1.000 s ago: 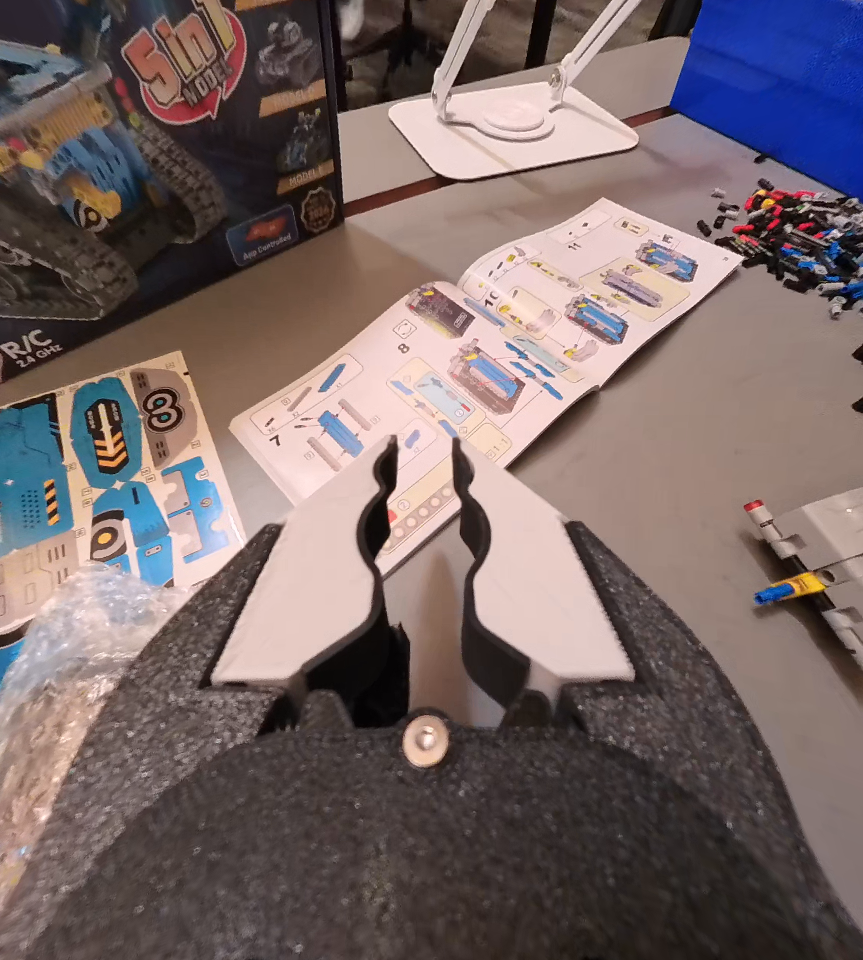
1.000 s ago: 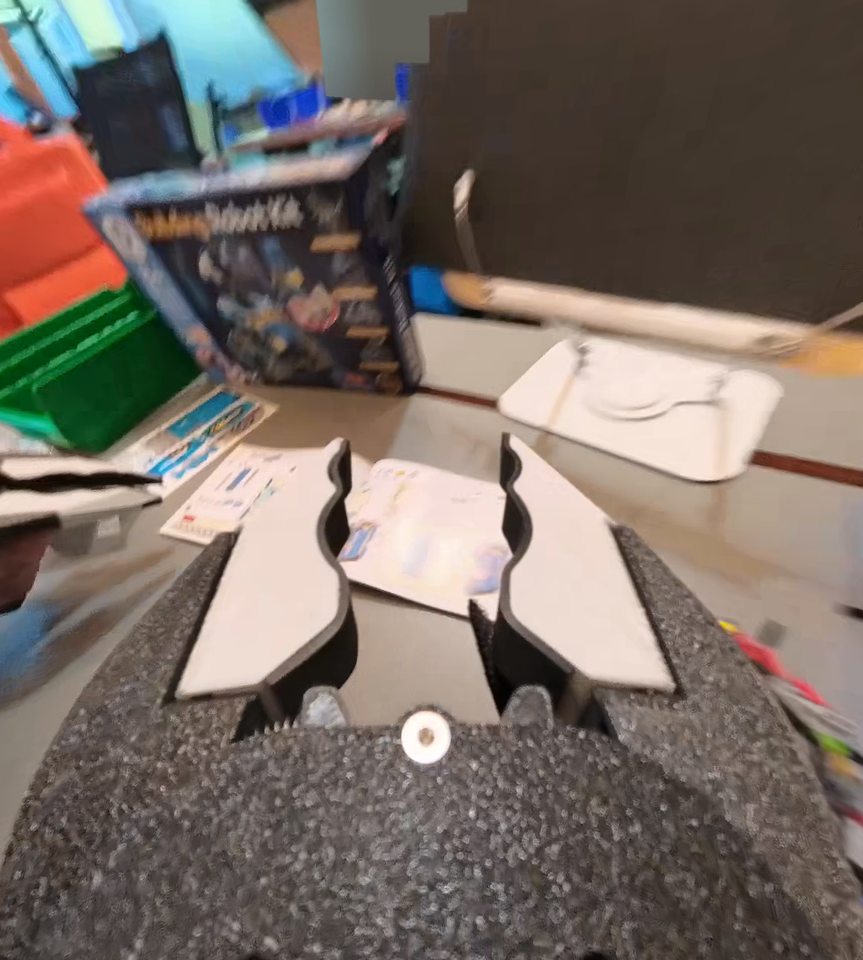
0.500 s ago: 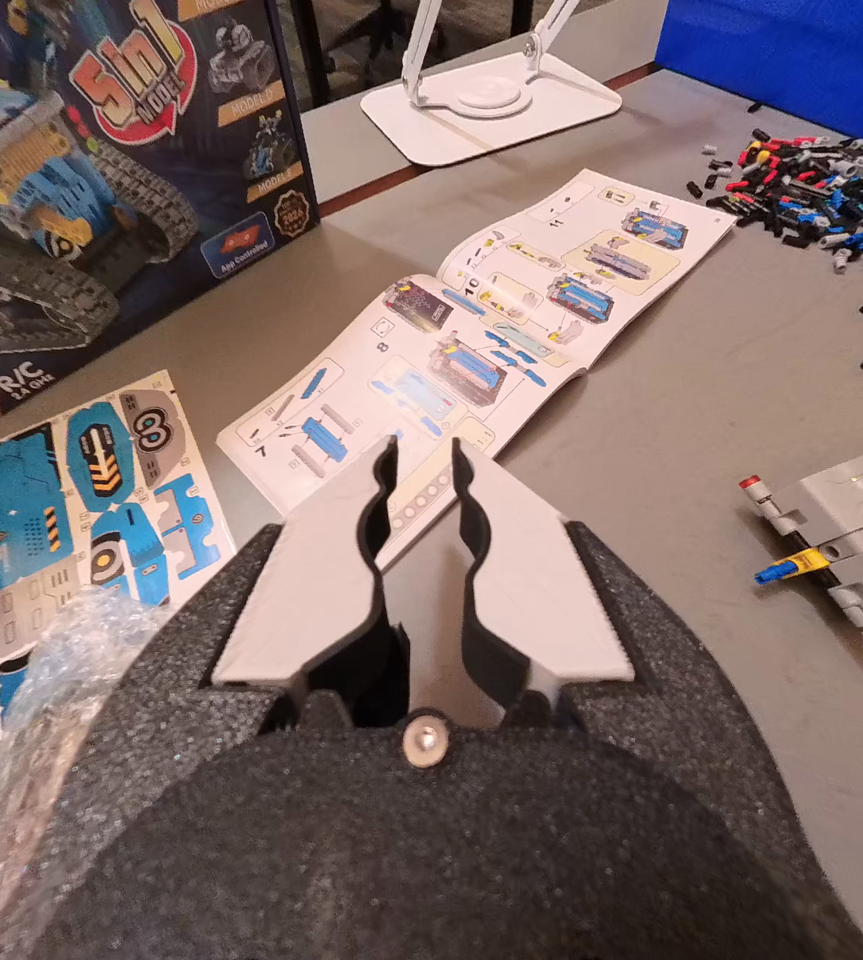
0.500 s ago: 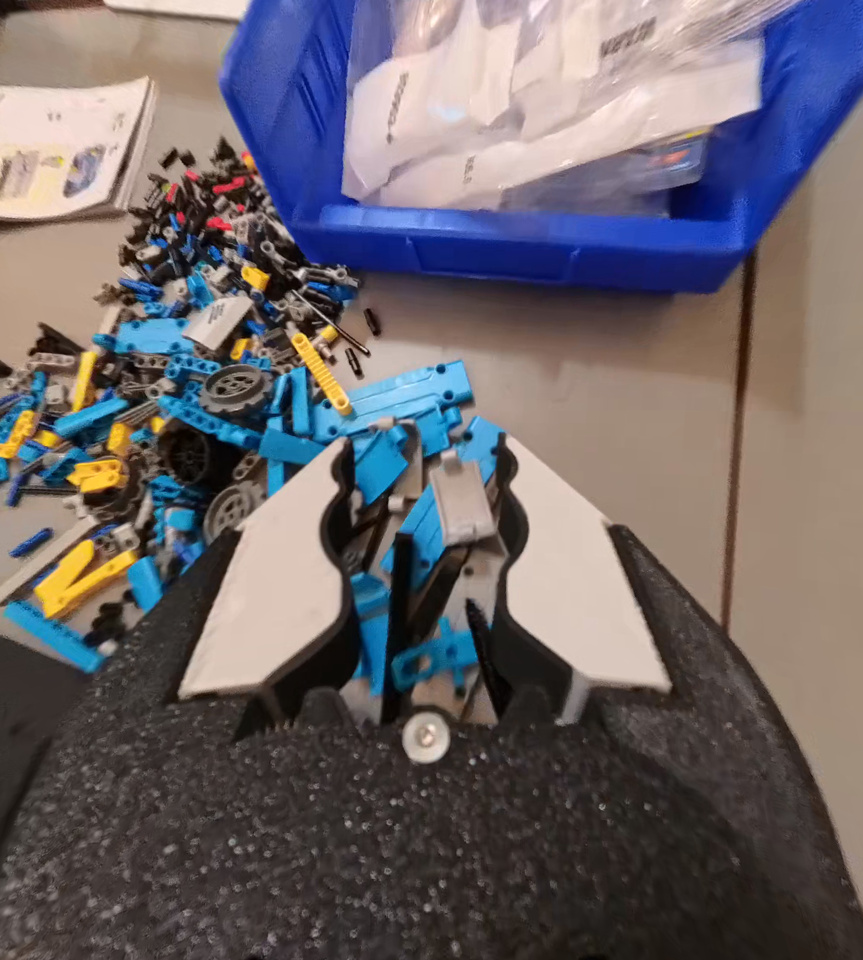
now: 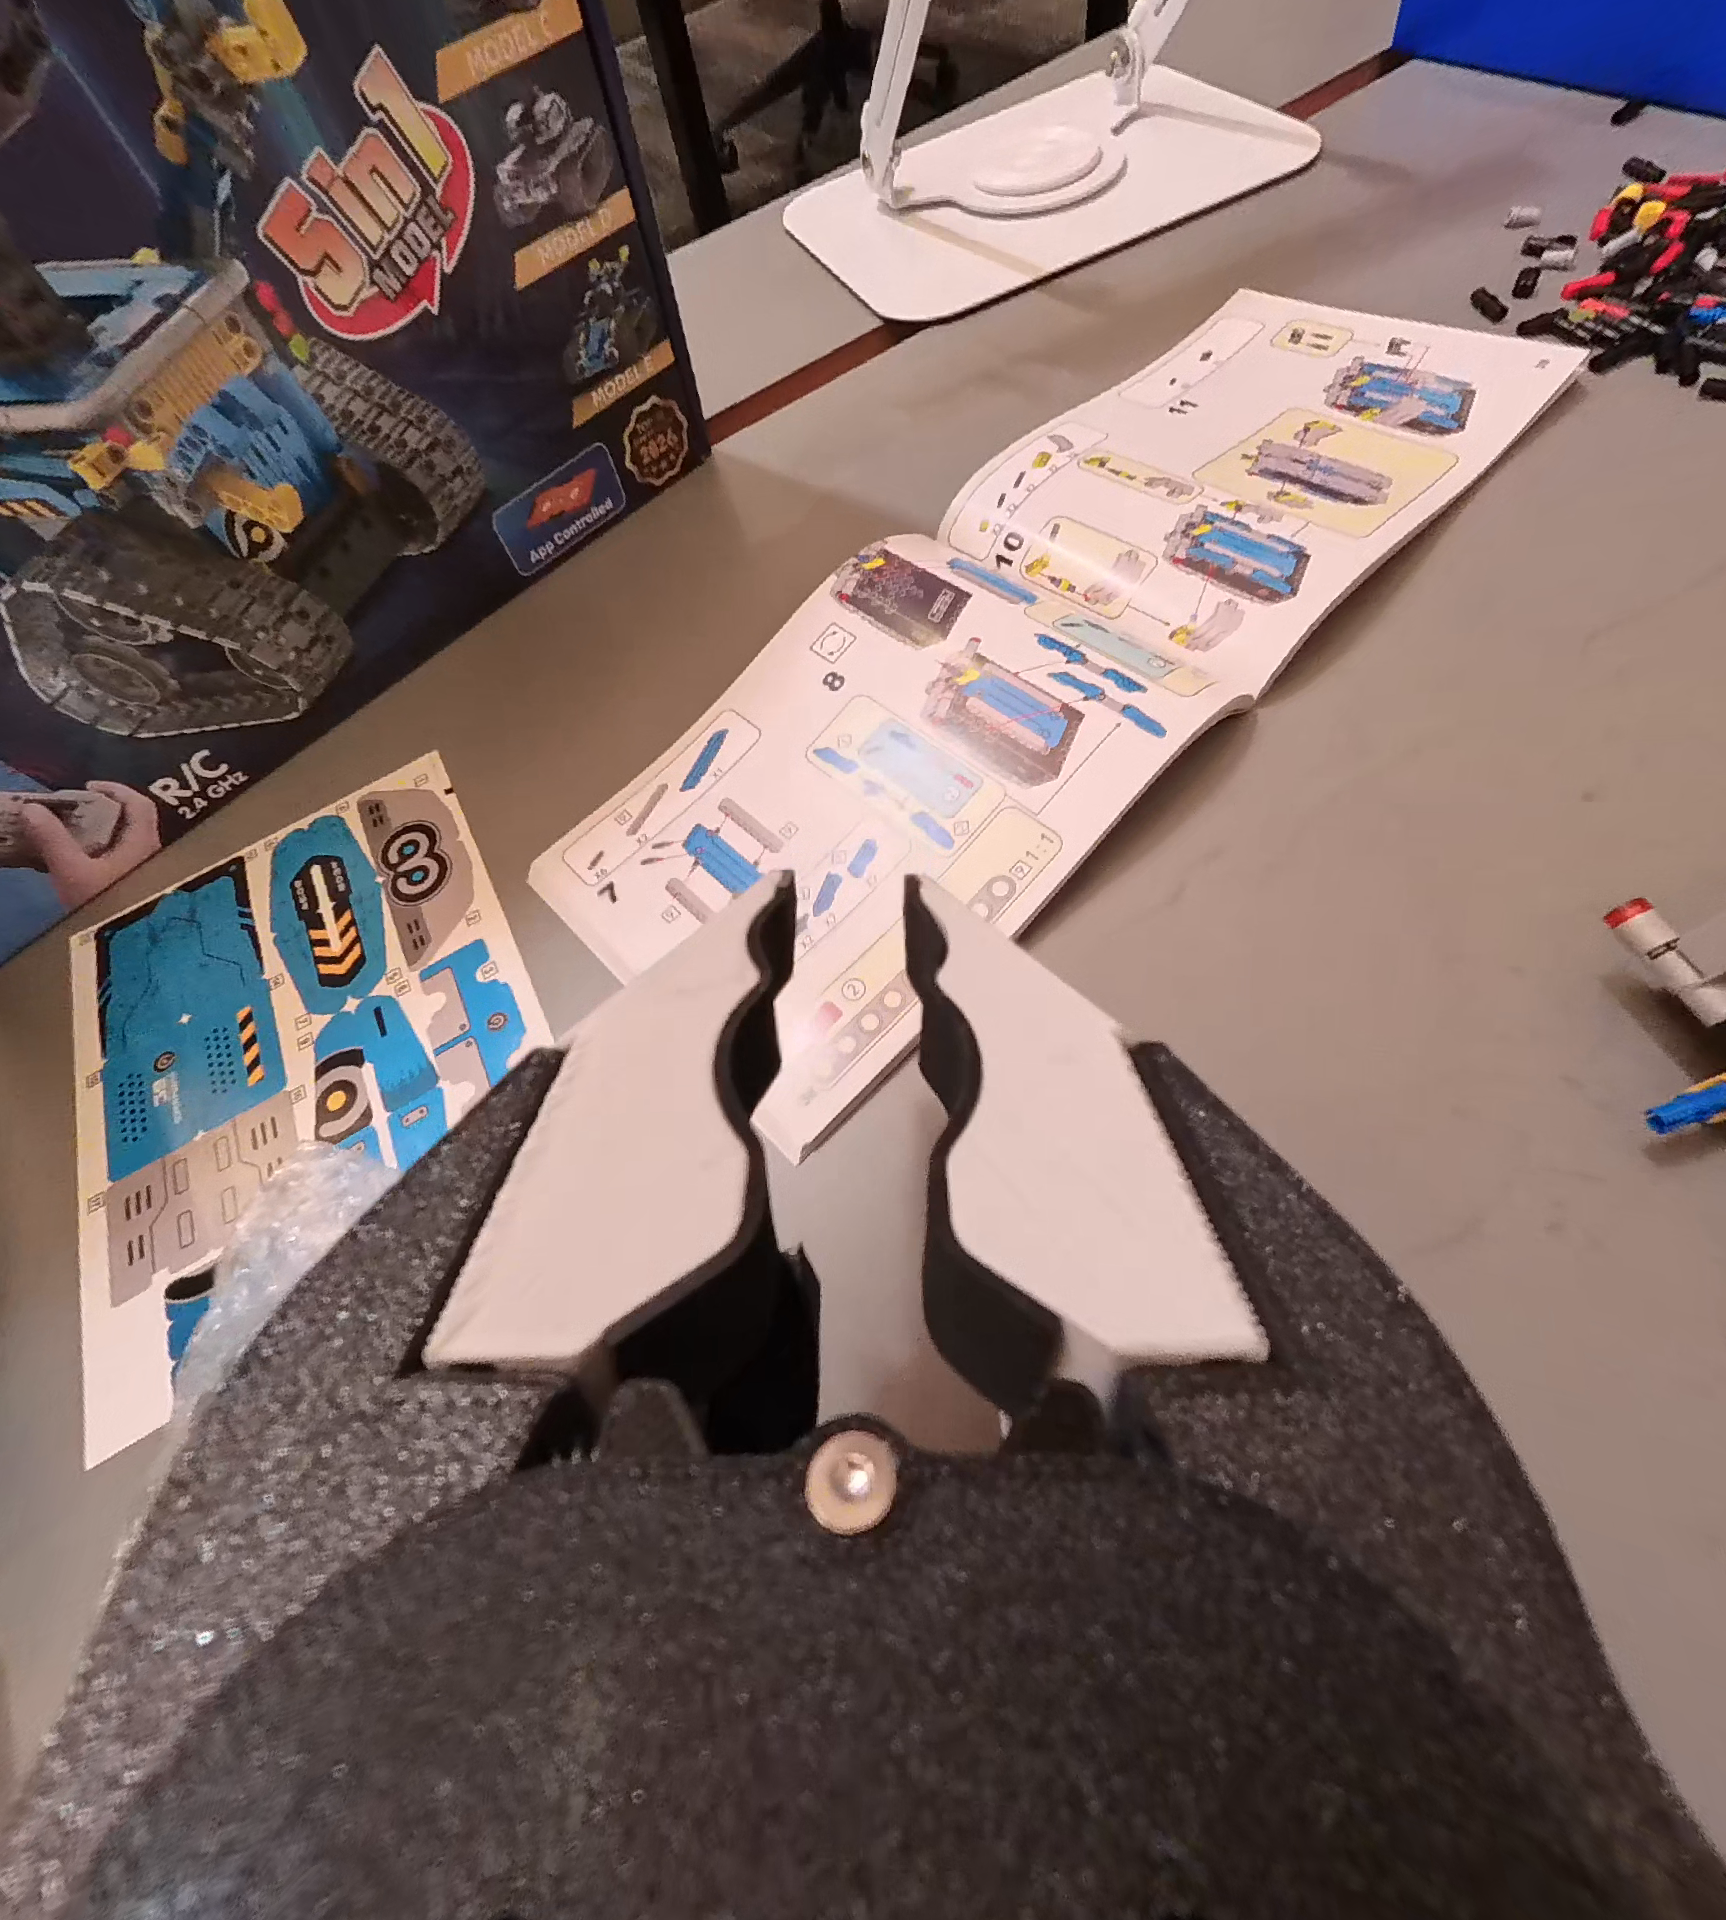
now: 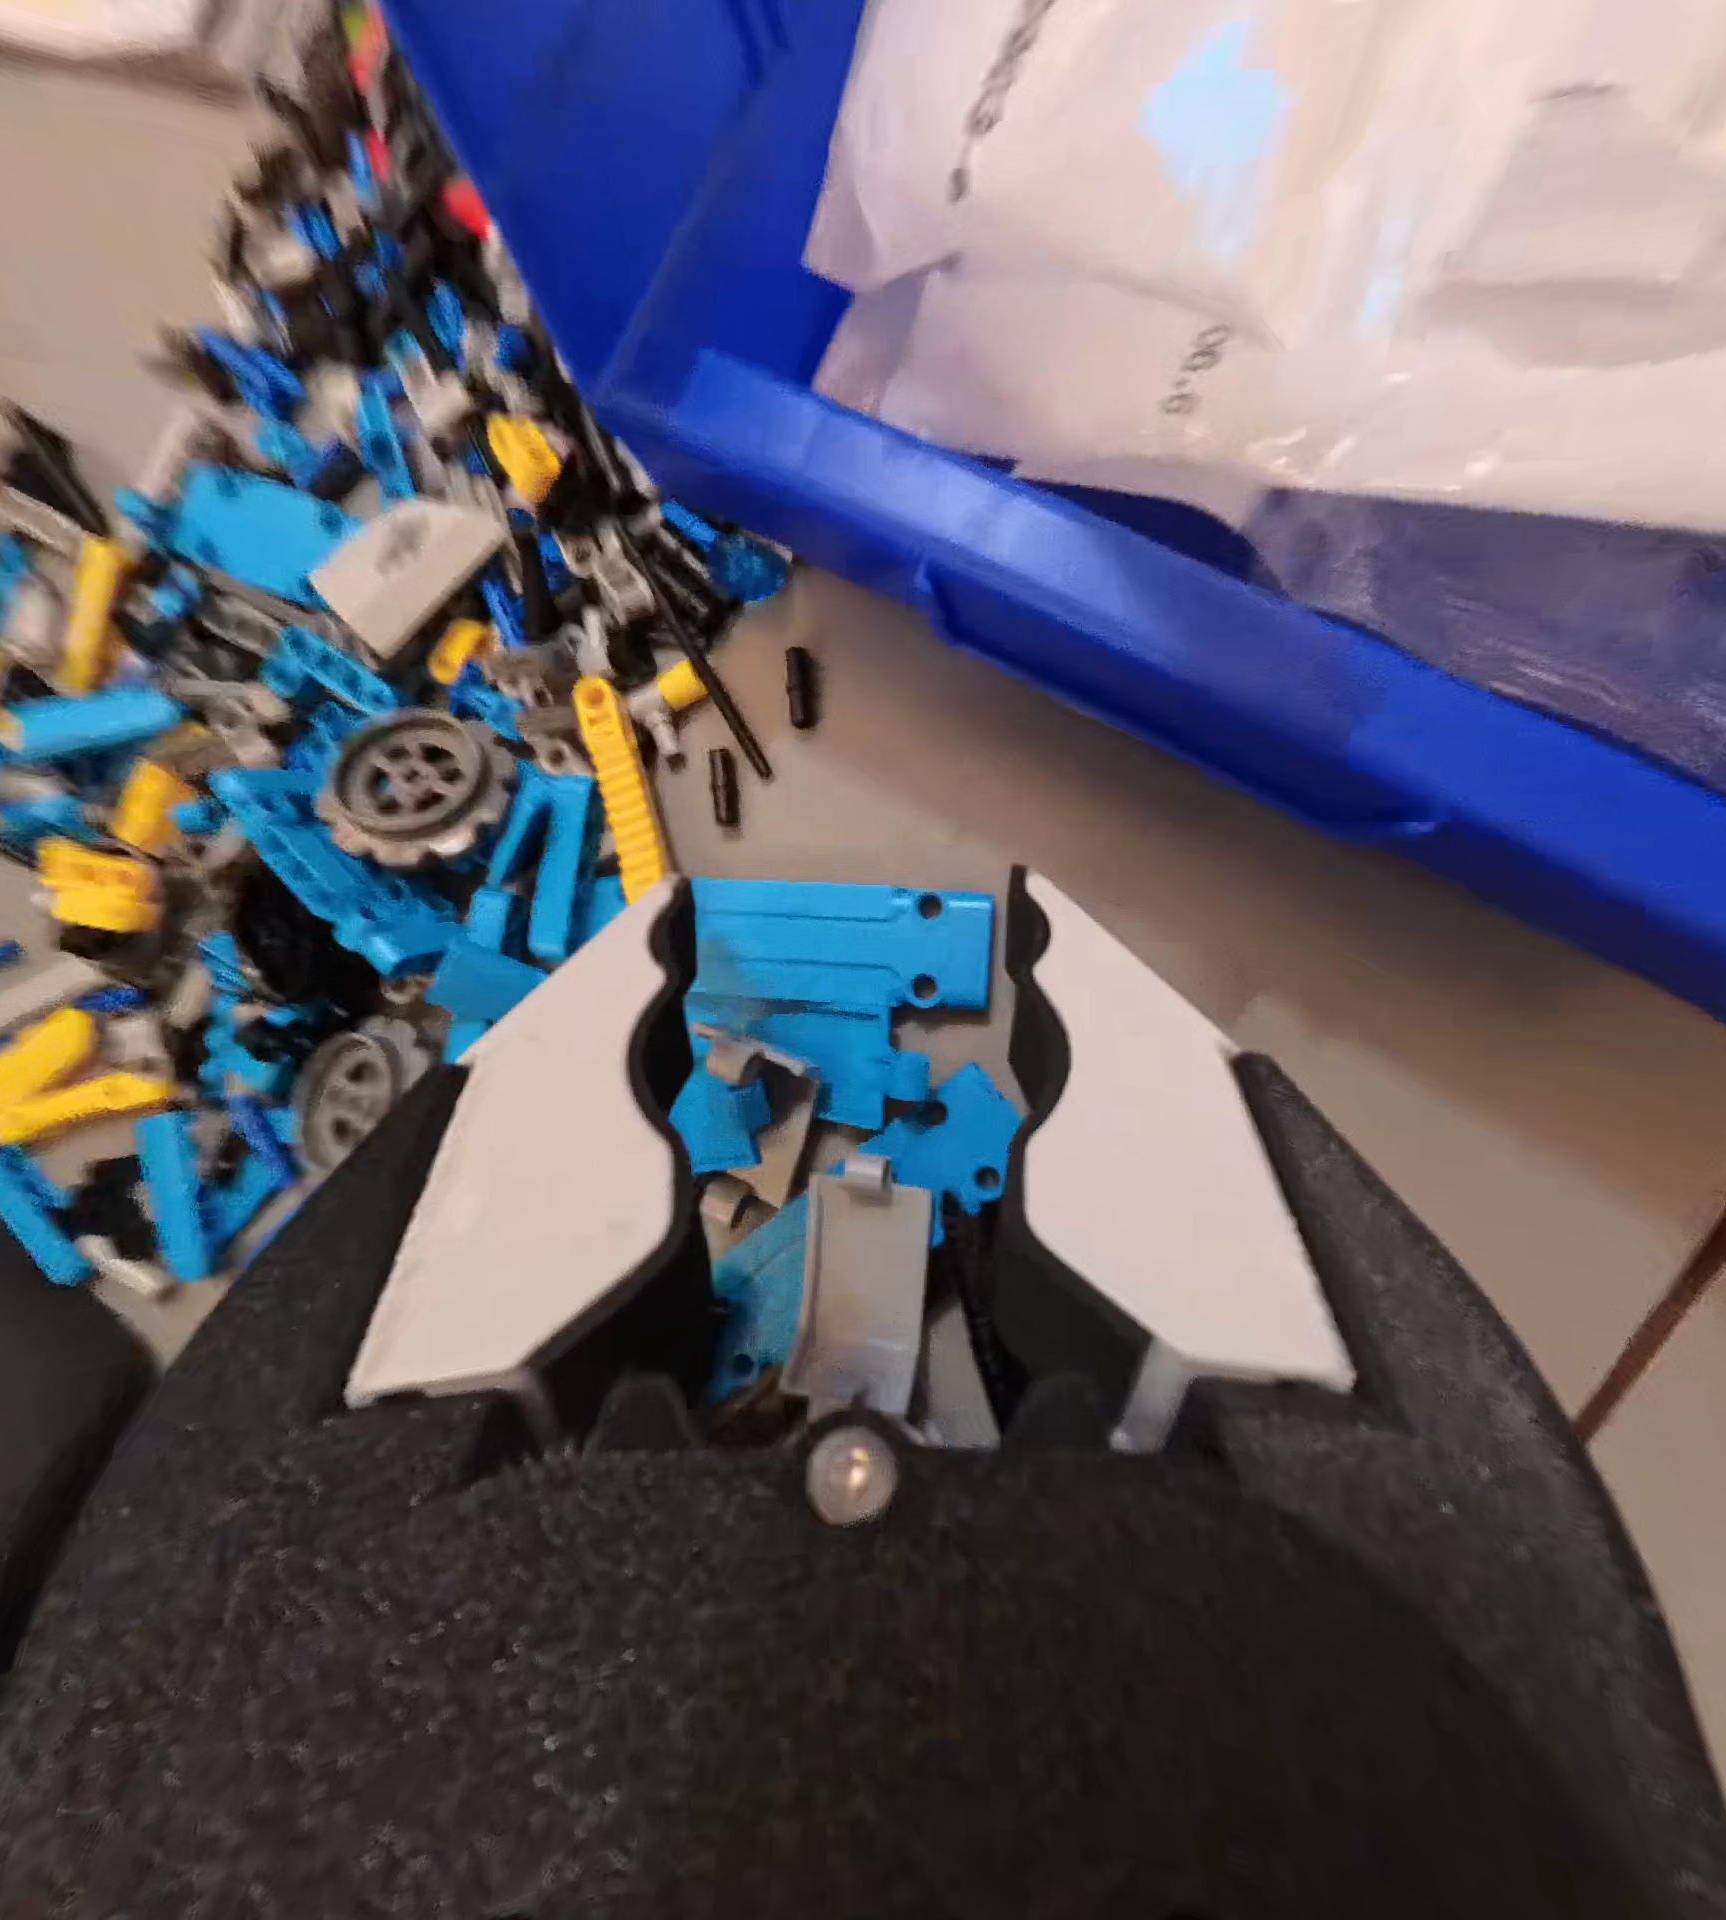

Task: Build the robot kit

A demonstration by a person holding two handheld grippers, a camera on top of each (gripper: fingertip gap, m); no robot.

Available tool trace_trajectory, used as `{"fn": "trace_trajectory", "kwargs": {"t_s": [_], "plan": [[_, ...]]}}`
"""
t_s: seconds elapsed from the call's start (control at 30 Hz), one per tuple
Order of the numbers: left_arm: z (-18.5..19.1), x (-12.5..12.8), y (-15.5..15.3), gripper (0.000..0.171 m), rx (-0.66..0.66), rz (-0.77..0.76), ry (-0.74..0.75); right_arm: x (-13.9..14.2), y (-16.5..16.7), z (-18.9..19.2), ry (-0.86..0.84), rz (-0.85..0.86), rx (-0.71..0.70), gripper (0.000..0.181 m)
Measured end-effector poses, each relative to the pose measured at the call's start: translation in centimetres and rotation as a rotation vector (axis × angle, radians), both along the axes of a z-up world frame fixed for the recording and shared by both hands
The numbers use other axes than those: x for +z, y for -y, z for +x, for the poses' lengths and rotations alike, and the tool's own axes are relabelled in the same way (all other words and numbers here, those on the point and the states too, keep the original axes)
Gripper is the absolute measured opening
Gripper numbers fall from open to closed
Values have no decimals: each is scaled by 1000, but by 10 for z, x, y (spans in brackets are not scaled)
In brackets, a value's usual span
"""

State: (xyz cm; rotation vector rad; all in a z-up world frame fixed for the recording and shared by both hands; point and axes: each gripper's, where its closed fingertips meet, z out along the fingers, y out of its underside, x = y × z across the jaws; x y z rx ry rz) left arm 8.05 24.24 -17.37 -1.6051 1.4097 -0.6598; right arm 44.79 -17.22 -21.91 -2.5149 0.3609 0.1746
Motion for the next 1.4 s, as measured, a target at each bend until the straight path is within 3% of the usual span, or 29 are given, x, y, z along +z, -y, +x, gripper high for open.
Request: {"fn": "trace_trajectory", "kwargs": {"t_s": [0.07,0.13,0.2,0.33,0.37,0.47,0.6,0.77,0.9,1.1,1.23,1.33,1.4], "plan": [[-2,-5,0,20,-6,16,-22,-9,7,4,105,-75,28,64],[-4,-9,0,20,-9,39,-42,-7,18,22,161,-97,-35,65],[-6,-13,0,20,-12,52,-53,-4,36,46,207,-122,-117,54],[-4,-12,4,20,-26,62,-52,6,43,57,125,-29,-224,64],[-3,-11,6,20,-34,65,-50,7,43,55,85,-7,-246,70],[-1,-13,12,20,-54,76,-62,4,39,43,17,14,-287,114],[1,-13,18,20,-76,79,-61,-12,45,47,220,-129,-283,127],[2,-17,21,20,-89,84,-78,-17,40,46,222,-147,-267,122],[0,-11,18,20,-73,90,-63,-16,38,43,181,-111,-253,94],[-9,-8,-4,20,33,9,-32,-14,40,44,189,-93,-266,91],[-13,-6,-11,20,67,-15,-19,18,40,47,247,-18,-313,91],[-19,5,-16,20,99,-83,30,78,21,27,389,79,-286,91],[-26,22,-13,22,116,-219,101,126,-8,-10,500,168,-214,91]]}}
